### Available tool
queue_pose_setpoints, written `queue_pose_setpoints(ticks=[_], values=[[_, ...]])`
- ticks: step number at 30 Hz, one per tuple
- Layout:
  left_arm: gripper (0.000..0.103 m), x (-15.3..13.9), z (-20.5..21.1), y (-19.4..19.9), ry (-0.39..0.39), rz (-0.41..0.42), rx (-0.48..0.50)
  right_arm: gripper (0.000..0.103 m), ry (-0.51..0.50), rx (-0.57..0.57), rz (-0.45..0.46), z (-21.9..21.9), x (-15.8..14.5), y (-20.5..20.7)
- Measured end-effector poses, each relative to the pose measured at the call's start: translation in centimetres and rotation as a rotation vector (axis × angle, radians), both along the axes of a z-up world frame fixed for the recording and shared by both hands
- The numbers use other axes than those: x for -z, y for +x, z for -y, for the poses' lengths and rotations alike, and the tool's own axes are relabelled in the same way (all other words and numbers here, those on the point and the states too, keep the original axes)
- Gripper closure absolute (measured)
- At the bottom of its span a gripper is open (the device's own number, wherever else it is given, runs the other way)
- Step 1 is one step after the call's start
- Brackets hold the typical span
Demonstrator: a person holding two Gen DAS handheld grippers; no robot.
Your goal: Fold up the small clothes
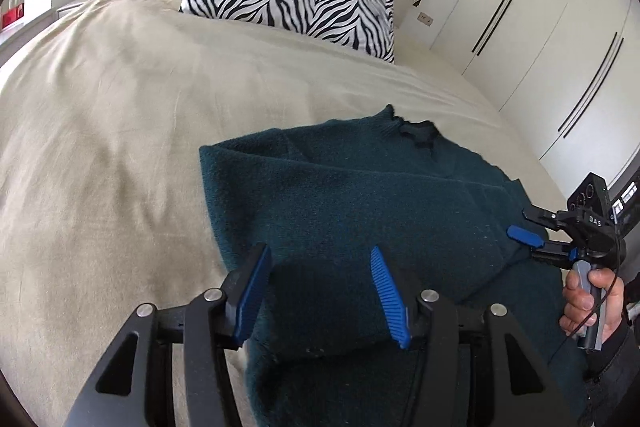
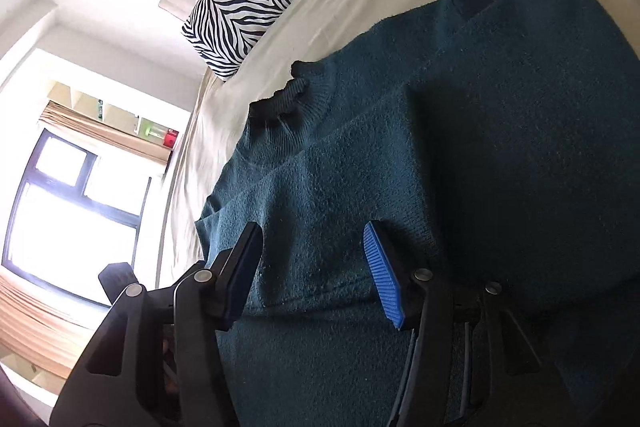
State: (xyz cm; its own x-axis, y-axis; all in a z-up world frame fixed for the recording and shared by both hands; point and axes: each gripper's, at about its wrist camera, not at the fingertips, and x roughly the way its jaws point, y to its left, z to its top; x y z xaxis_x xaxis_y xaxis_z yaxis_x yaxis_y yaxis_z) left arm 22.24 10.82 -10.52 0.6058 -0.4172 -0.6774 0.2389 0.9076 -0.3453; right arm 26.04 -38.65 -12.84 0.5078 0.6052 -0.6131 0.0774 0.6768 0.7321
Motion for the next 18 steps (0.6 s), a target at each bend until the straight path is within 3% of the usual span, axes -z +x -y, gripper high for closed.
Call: queue_pose_setpoints(ticks=[2, 5, 8, 11, 14, 18], values=[[0.043, -0.5, 0.8, -0.7, 0.002, 0.015, 0.025, 0.05, 0.008, -0.012, 0.026, -0.2, -0.7, -0.4], [0.044, 2.7, 1.4, -0.4, 0.019, -0.096, 0.04, 0.05, 0.061, 0.03, 0.004, 0.7, -0.2, -0.6], [0.044, 2.9, 0.9, -2.2, 0.011, -0.068, 0.045, 0.055, 0.143, 0.051, -0.026, 2.1, 1.6, -1.1], [0.043, 2.0, -0.1, -4.3, -0.013, -0.072, 0.031, 0.052, 0.137, 0.075, -0.028, 3.2, 0.9, -3.0], [0.042, 1.2, -1.7, -7.8, -0.086, -0.098, 0.006, 0.052, 0.081, 0.125, -0.03, 4.6, -0.7, -6.0], [0.03, 0.5, -3.4, -14.3, -0.164, -0.121, -0.008, 0.051, 0.061, 0.159, 0.008, 6.4, -3.7, -12.1]])
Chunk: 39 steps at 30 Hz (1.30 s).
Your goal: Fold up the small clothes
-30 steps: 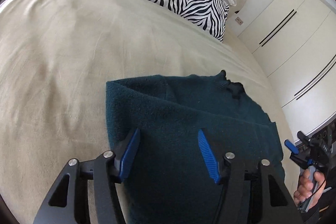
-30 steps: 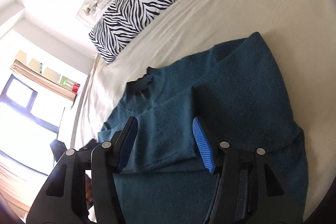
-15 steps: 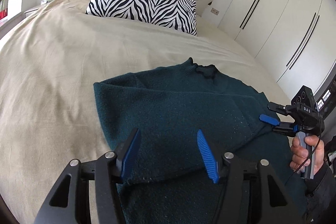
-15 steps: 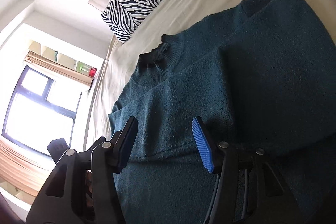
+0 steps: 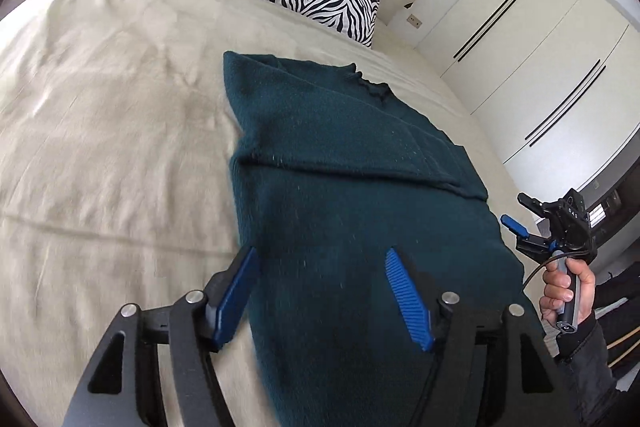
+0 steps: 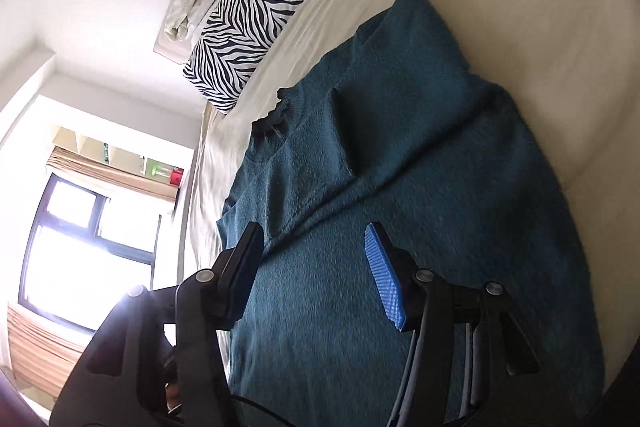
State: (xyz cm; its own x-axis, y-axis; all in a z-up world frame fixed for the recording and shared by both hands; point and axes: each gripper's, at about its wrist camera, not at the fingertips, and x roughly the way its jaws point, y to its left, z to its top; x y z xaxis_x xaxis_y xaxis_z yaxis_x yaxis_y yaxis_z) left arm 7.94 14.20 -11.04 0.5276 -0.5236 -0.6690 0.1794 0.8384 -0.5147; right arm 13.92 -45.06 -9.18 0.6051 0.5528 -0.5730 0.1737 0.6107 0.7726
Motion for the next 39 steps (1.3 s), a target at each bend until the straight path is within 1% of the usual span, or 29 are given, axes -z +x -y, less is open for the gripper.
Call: queue_pose_setpoints(ticks=[1, 3, 5, 7, 9, 11, 12, 18, 20, 23, 25, 27, 30, 32, 35, 37, 38, 39], values=[[0.027, 0.2, -0.3, -1.6, -0.022, -0.019, -0.004, 0.051, -0.007, 0.002, 0.011, 0.3, -0.7, -1.7], [0.027, 1.0, -0.4, -4.8, -0.055, -0.073, -0.001, 0.051, -0.013, 0.006, 0.028, 0.6, -2.0, -5.2], [0.027, 1.9, -0.3, -7.7, -0.06, -0.127, -0.002, 0.051, -0.034, 0.007, 0.045, 0.8, -3.1, -8.8], [0.027, 1.9, -0.3, -10.2, -0.064, -0.119, 0.003, 0.051, -0.065, 0.016, 0.047, 1.0, -3.8, -12.0], [0.027, 2.1, -0.5, -12.2, -0.086, -0.136, -0.003, 0.051, -0.115, 0.024, 0.036, 1.3, -4.2, -15.0], [0.027, 2.4, -0.8, -13.4, -0.114, -0.165, -0.006, 0.051, -0.174, 0.036, 0.018, 1.6, -4.4, -17.4], [0.027, 2.4, -0.8, -13.9, -0.117, -0.173, -0.002, 0.051, -0.186, 0.044, 0.01, 2.0, -4.3, -18.6], [0.028, 2.6, -0.2, -14.8, -0.12, -0.205, 0.007, 0.051, -0.198, 0.157, -0.045, 5.2, -3.2, -23.9], [0.028, 2.5, 0.4, -14.9, -0.103, -0.209, 0.022, 0.051, -0.202, 0.176, -0.053, 6.3, -3.0, -25.0], [0.028, 2.5, 1.3, -14.8, -0.056, -0.215, 0.048, 0.051, -0.241, 0.201, -0.073, 7.1, -3.1, -26.0], [0.028, 2.4, 1.8, -14.7, -0.04, -0.225, 0.06, 0.051, -0.257, 0.211, -0.085, 7.8, -2.9, -26.6], [0.029, 2.4, 2.1, -14.6, -0.038, -0.238, 0.068, 0.051, -0.231, 0.211, -0.098, 8.3, -2.2, -26.7], [0.029, 2.5, 2.4, -14.6, -0.03, -0.25, 0.069, 0.051, -0.171, 0.164, -0.142, 8.2, -0.4, -26.2], [0.03, 2.4, 2.8, -14.6, -0.019, -0.258, 0.069, 0.051, -0.179, 0.156, -0.177, 8.0, 0.6, -25.8], [0.04, 2.5, 2.9, -14.7, -0.012, -0.273, 0.061, 0.051, -0.131, 0.194, -0.177, 8.4, 1.5, -26.1], [0.052, 2.8, 2.7, -14.8, -0.013, -0.284, 0.049, 0.051, -0.1, 0.215, -0.171, 8.9, 1.7, -26.4], [0.055, 3.0, 2.4, -14.8, -0.019, -0.288, 0.043, 0.051, -0.099, 0.227, -0.173, 9.1, 1.7, -26.6], [0.06, 3.2, 2.3, -14.8, -0.022, -0.292, 0.039, 0.051, -0.104, 0.241, -0.172, 9.4, 1.6, -26.8]])
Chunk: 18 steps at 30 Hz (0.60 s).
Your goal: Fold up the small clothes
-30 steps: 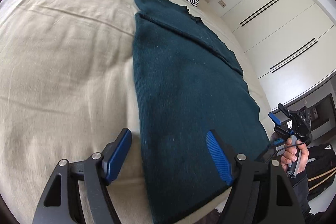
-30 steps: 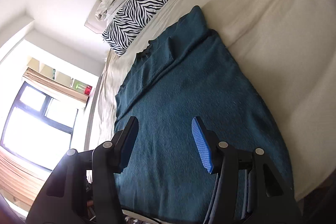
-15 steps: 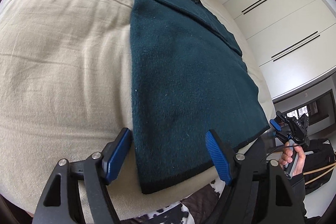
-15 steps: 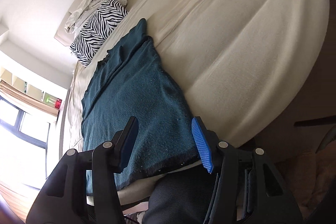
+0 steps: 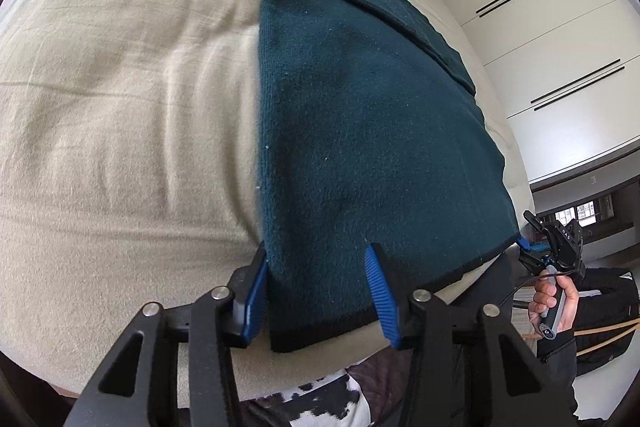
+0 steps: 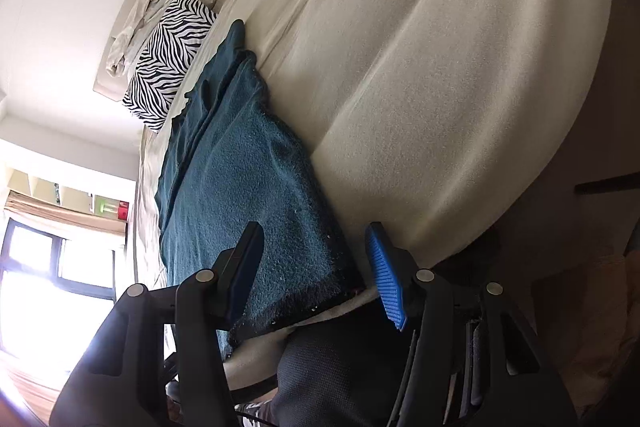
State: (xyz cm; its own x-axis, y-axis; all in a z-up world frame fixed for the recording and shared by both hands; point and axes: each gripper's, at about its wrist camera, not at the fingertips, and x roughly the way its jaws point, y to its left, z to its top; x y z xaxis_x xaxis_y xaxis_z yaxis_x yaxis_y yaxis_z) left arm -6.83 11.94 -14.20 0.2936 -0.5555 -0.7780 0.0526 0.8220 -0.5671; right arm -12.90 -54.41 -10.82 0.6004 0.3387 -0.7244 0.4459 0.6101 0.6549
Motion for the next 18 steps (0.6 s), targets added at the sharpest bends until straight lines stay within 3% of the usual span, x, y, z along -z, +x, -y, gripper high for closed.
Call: queue_pose_setpoints(ticks=[2, 5, 9, 11, 14, 17, 18], values=[[0.067, 0.2, -0.4, 0.0, -0.001, -0.006, -0.008, 0.051, 0.022, 0.006, 0.008, 0.5, 0.1, -0.1], [0.068, 0.2, -0.5, 0.0, -0.011, -0.017, -0.005, 0.052, 0.058, -0.032, 0.001, 0.2, 0.5, 0.1], [0.055, 0.3, -1.3, -0.2, -0.067, -0.031, -0.017, 0.052, 0.051, -0.063, -0.008, -0.7, 0.5, 0.3], [0.054, 0.2, -1.3, -0.3, -0.074, -0.032, -0.017, 0.054, 0.071, -0.056, -0.005, -0.6, 0.6, 0.2], [0.055, 0.3, -1.4, -0.6, -0.077, -0.028, -0.022, 0.071, 0.067, -0.059, -0.017, -0.4, 0.9, -0.1], [0.065, 0.3, -1.5, -0.8, -0.056, -0.027, -0.025, 0.082, 0.067, -0.055, -0.02, -0.2, 1.1, -0.5], [0.073, 0.2, -1.4, -0.8, -0.042, -0.028, -0.024, 0.087, 0.064, -0.054, -0.022, -0.2, 1.2, -0.6]])
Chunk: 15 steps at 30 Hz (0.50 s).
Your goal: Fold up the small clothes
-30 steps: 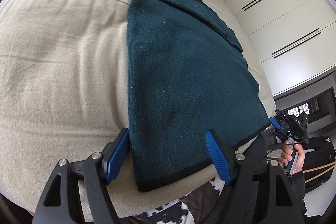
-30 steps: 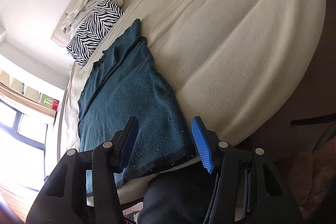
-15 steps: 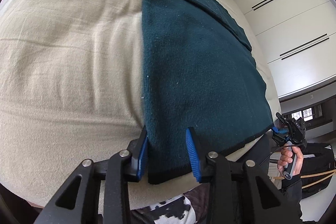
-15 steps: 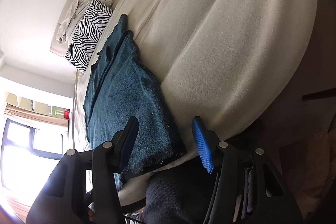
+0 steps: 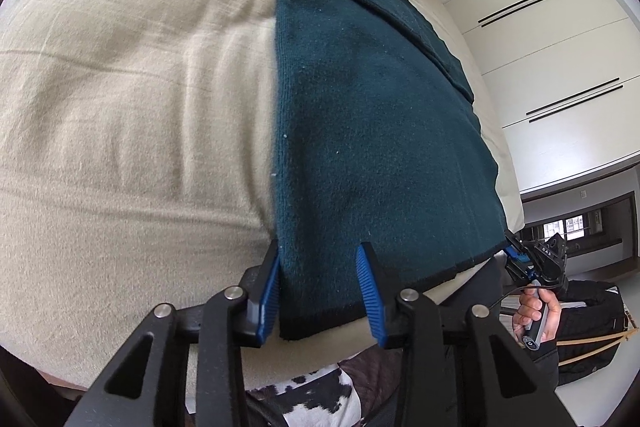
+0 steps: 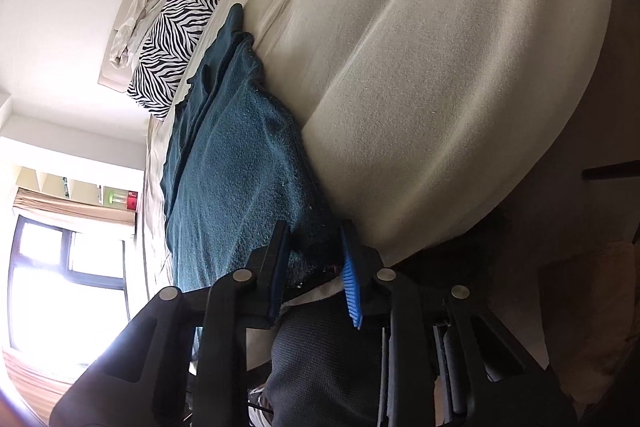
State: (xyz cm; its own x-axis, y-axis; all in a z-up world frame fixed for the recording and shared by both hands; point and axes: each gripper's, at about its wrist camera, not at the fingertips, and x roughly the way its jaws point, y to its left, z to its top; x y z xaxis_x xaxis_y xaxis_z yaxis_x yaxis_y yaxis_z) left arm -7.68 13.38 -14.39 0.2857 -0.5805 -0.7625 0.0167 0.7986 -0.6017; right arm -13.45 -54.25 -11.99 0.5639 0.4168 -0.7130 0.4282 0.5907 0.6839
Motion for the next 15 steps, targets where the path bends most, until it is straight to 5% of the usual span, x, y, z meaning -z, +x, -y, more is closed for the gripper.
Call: queue_pose_setpoints(ticks=[1, 3, 15], values=[[0.087, 0.0, 0.0, 0.0, 0.007, -0.004, -0.001, 0.089, 0.0, 0.0, 0.0, -0.1, 0.0, -0.1], [0.095, 0.3, -0.3, -0.1, -0.012, -0.019, -0.004, 0.095, -0.005, 0.003, 0.003, 0.1, 0.0, -0.3], [0.096, -2.2, -1.5, -1.2, -0.118, 0.04, -0.032, 0.097, -0.045, 0.034, 0.101, 0.1, -4.0, -1.7]])
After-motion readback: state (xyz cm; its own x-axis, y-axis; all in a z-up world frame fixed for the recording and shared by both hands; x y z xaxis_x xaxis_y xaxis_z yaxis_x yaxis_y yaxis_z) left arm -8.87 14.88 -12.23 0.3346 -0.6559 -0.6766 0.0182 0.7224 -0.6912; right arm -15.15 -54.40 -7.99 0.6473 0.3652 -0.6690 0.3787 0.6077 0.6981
